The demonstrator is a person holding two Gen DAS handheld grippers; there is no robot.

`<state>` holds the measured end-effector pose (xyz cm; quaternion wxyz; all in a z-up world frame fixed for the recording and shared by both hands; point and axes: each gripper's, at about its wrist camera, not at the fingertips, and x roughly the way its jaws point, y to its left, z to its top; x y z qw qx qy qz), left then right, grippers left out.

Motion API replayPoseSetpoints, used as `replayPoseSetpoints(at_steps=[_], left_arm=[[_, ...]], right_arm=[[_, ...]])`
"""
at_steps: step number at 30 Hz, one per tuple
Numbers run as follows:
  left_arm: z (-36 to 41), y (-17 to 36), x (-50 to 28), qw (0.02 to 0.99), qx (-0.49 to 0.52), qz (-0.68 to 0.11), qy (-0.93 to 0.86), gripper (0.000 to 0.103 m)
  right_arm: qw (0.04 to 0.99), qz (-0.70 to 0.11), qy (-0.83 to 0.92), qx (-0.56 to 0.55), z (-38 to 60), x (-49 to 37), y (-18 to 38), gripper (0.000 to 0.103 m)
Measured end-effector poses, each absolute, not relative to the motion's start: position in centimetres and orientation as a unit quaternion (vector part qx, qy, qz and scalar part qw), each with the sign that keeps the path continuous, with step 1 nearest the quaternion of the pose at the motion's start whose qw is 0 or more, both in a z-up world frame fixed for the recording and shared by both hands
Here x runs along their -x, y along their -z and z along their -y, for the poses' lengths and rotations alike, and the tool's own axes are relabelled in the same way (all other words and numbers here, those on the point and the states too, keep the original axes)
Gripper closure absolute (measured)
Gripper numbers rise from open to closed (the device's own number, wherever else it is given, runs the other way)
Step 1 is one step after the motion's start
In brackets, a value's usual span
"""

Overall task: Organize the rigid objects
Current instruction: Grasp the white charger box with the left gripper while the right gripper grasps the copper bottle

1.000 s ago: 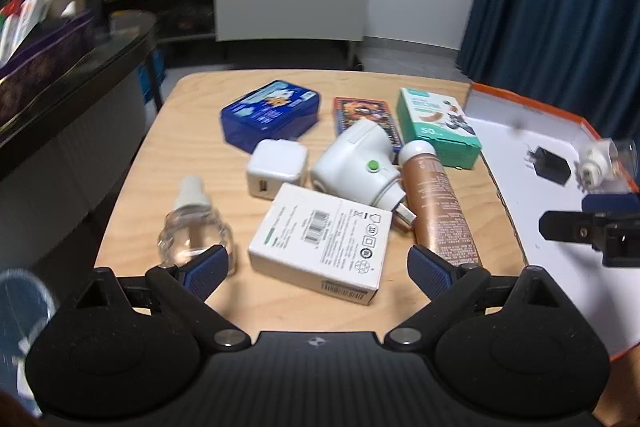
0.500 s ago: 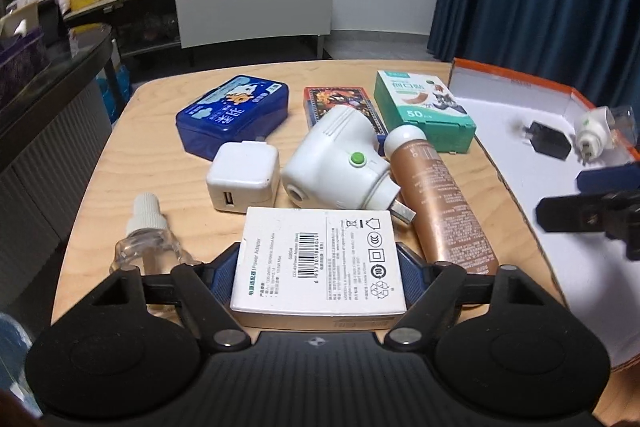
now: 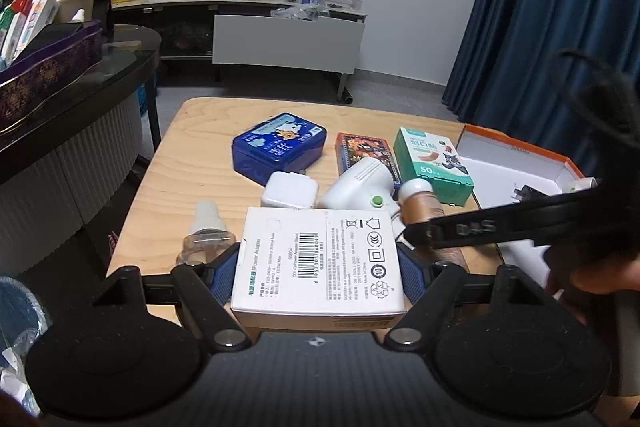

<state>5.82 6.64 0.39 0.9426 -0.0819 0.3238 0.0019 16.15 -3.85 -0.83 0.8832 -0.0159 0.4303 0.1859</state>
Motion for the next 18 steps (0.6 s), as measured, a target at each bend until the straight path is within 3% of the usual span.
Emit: replayPoseSetpoints(at_steps=[1, 3, 4, 18], left_arm=[[-6.7, -0.4, -5.8, 0.943, 0.083, -0.322, -0.003, 0.024], [-6.8, -0.4, -5.8, 0.943, 0.085, -0.321, -0.006, 0.024], [-6.8, -0.4, -5.8, 0.943, 0.087, -0.32, -0.008, 0.024], [-5.0, -1.6, -5.9, 0.946, 0.105, -0.307, 0.007, 0.024]], right_arm=[[0.887, -0.424, -0.183, 0.025, 3.5, -16.2, 1.0, 0.032], [0.891, -0.414, -0.185, 0.038, 2.7, -16.1, 1.0, 0.053], [0.893, -0.41, -0.18, 0.045, 2.5, -15.9, 0.9, 0.056], [0.923, -0.35, -0.161, -0.002, 8.6, -11.9, -3.8, 0.058]])
